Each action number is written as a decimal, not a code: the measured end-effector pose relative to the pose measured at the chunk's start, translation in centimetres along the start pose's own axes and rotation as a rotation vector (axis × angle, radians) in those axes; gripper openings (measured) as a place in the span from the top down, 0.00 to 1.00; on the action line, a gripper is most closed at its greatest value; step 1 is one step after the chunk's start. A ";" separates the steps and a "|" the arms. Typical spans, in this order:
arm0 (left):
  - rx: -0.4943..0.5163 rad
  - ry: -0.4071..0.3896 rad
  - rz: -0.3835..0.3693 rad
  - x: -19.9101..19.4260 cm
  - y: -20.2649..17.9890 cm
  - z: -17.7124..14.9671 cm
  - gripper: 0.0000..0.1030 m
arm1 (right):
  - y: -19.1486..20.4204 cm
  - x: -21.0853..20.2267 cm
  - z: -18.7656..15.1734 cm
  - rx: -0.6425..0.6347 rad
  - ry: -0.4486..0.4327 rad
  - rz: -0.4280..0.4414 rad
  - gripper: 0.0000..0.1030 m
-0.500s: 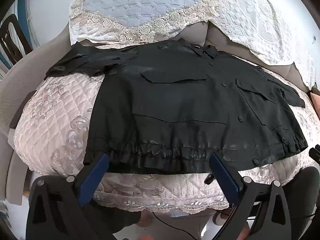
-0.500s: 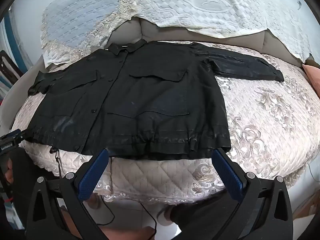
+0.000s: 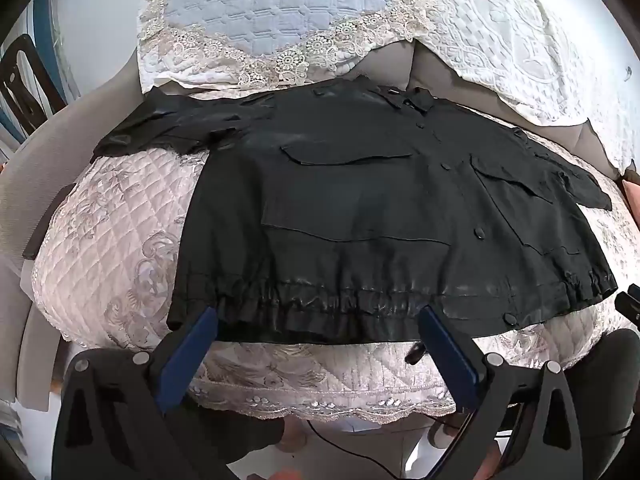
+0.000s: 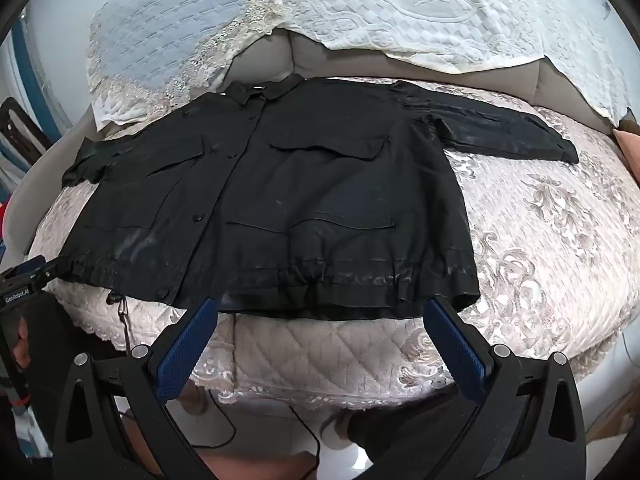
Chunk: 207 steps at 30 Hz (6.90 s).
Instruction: Fold large clothes
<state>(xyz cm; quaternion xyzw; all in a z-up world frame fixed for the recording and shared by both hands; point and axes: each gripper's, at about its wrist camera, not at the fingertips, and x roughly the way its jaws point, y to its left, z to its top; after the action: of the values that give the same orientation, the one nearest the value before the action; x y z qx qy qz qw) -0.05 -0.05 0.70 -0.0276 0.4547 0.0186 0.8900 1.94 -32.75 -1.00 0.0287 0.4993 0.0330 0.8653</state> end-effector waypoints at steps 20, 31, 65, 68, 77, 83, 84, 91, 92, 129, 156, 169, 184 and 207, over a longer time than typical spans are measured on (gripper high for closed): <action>0.011 -0.008 -0.015 0.1 -0.2 0.0 0.01 | 0.0 0.6 -0.1 0.000 0.021 0.008 0.00; 0.018 0.000 -0.025 0.4 -0.4 -0.2 0.01 | 0.3 0.7 -0.1 0.001 0.025 0.013 0.00; 0.016 0.013 -0.059 0.7 -0.6 -0.6 0.01 | 1.2 0.4 0.5 -0.013 -0.013 0.019 0.00; 0.015 0.016 -0.058 0.7 -0.7 -0.6 0.01 | 1.3 0.4 0.6 -0.017 -0.005 0.025 0.00; 0.019 0.012 -0.052 0.6 -0.8 -0.6 0.01 | 1.5 0.2 0.5 -0.024 -0.004 0.030 0.00; 0.014 0.008 -0.053 0.6 -0.8 -0.7 0.01 | 1.8 0.1 0.4 -0.036 -0.011 0.041 0.00; 0.014 0.008 -0.054 0.5 -0.8 -0.7 0.01 | 1.9 0.1 0.4 -0.041 -0.012 0.038 0.00; 0.015 0.008 -0.062 0.5 -0.9 -0.6 0.01 | 2.2 0.2 0.4 -0.040 -0.019 0.056 0.00; 0.014 0.008 -0.063 0.5 -0.9 -0.6 0.01 | 2.1 0.2 0.4 -0.038 -0.019 0.059 0.00; -0.007 -0.015 -0.118 0.3 -0.4 -0.8 0.01 | 3.2 -0.6 1.2 -0.028 -0.005 0.043 0.00; -0.052 0.005 -0.097 1.3 2.1 -0.1 0.03 | 6.0 0.9 1.9 -0.064 0.008 0.035 0.06; -0.261 -0.030 0.027 4.7 13.7 6.2 0.07 | 9.4 2.9 4.8 -0.130 0.011 0.101 0.06; -0.641 0.012 0.232 18.3 35.4 17.4 0.09 | 11.4 7.3 6.6 -0.151 0.084 0.121 0.06; -0.278 -0.296 -0.109 5.3 15.5 26.5 0.96 | 9.3 6.1 6.9 -0.087 0.032 0.163 0.06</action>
<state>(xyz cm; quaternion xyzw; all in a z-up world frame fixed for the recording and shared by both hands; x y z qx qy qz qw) 23.56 17.16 11.36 -0.1715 0.3097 0.0367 0.9345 10.73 -23.10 -2.05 0.0313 0.5070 0.1252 0.8522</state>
